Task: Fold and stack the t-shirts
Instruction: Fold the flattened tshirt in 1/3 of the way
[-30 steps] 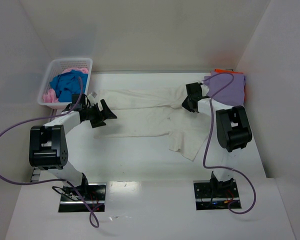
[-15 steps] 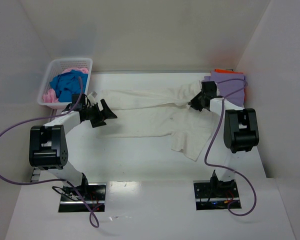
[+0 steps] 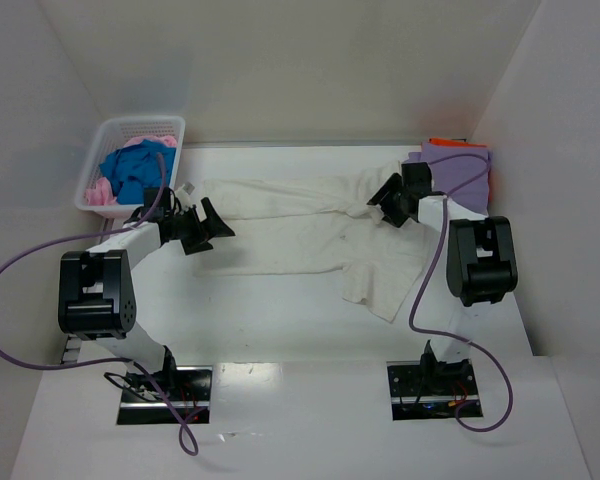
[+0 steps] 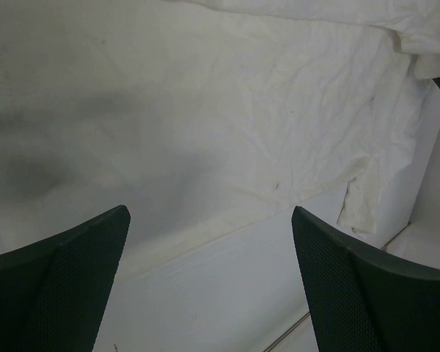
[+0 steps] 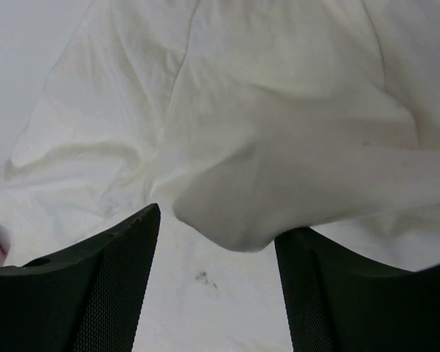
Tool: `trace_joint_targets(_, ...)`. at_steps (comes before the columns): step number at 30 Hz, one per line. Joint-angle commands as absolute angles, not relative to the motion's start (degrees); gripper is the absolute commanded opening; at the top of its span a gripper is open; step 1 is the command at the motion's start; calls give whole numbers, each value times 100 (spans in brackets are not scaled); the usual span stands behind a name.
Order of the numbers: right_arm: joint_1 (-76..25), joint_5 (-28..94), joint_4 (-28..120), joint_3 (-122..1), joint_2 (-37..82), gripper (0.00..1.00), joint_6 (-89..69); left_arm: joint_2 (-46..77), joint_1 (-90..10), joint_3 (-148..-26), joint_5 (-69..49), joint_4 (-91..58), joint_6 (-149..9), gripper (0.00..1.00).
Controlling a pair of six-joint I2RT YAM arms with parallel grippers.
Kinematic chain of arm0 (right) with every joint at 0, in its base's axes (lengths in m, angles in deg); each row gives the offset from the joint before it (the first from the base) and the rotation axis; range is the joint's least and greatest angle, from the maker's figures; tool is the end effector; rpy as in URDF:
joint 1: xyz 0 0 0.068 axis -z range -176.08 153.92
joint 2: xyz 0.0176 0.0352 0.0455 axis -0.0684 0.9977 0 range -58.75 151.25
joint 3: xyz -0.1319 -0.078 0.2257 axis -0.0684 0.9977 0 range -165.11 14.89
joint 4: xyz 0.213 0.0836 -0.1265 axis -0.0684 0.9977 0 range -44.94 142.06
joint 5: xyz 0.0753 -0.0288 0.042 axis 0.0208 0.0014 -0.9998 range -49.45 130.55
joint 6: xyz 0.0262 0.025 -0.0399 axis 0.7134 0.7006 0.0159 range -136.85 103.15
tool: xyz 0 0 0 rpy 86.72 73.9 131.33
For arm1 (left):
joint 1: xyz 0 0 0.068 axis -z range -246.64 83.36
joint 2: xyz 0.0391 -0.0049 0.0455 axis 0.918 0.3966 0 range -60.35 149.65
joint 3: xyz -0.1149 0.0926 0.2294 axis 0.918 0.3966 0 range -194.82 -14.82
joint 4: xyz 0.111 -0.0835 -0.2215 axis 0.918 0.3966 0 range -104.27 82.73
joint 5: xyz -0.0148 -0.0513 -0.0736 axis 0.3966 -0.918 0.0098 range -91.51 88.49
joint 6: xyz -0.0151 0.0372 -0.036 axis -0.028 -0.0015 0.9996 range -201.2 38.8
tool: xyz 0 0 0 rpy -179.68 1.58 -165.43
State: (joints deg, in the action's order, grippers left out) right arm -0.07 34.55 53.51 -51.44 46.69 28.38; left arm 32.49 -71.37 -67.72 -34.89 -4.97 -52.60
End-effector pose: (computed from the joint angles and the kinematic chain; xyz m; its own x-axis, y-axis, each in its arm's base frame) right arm 0.3908 0.0311 0.1792 -0.6176 0.6647 -0.4204 0.4243 0.7317 0.5334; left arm 0.3277 0.0075 0.1873 -0.8011 -0.4674 -0.3739 -0.1074 0.7268 -0.6784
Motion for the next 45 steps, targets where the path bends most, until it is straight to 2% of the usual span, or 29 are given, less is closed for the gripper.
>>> trace_joint_targets(1,-284,3721,5157,-5287,4741,69,2438,3264,-7165,-6975,-3658,-662,-5395,99)
trace_joint_targets(13,-803,4292,4981,-5516,5146,68,2305,3264,-7165,-6975,-3553,-662,-5395,99)
trace_joint_targets(15,-803,4406,4981,-5516,5146,62,2305,3264,-7165,-6975,-3552,-662,-5395,99)
trace_joint_targets(16,-803,4407,4981,-5577,5146,51,2305,3264,-7165,-6975,-3552,-662,-5395,99)
trace_joint_targets(19,-803,4460,5033,-5744,5146,34,2305,3316,-7165,-6975,-3552,-662,-5395,99)
trace_joint_targets(22,-751,4249,5156,-5815,5024,24,2550,3316,-7165,-6975,-3552,-662,-5395,99)
trace_joint_targets(28,-312,3449,5157,-5561,4523,16,3131,3316,-7165,-6975,-3552,-662,-5395,99)
trace_joint_targets(35,-21,4107,5437,-5253,3916,19,2851,3316,-7165,-6975,-3605,-662,-5395,99)
trace_joint_targets(39,93,3951,5499,-5191,4143,37,2631,3316,-7165,-6975,-3605,-662,-5395,99)
trace_joint_targets(41,93,3749,5499,-5191,4380,54,2569,3316,-7165,-6975,-3605,-662,-5395,99)
trace_joint_targets(43,93,3748,5499,-5191,4521,64,2420,3316,-7165,-6975,-3605,-662,-5395,99)
trace_joint_targets(45,-99,3826,5499,-5121,4584,66,2263,3316,-7165,-6975,-3605,-662,-5395,99)
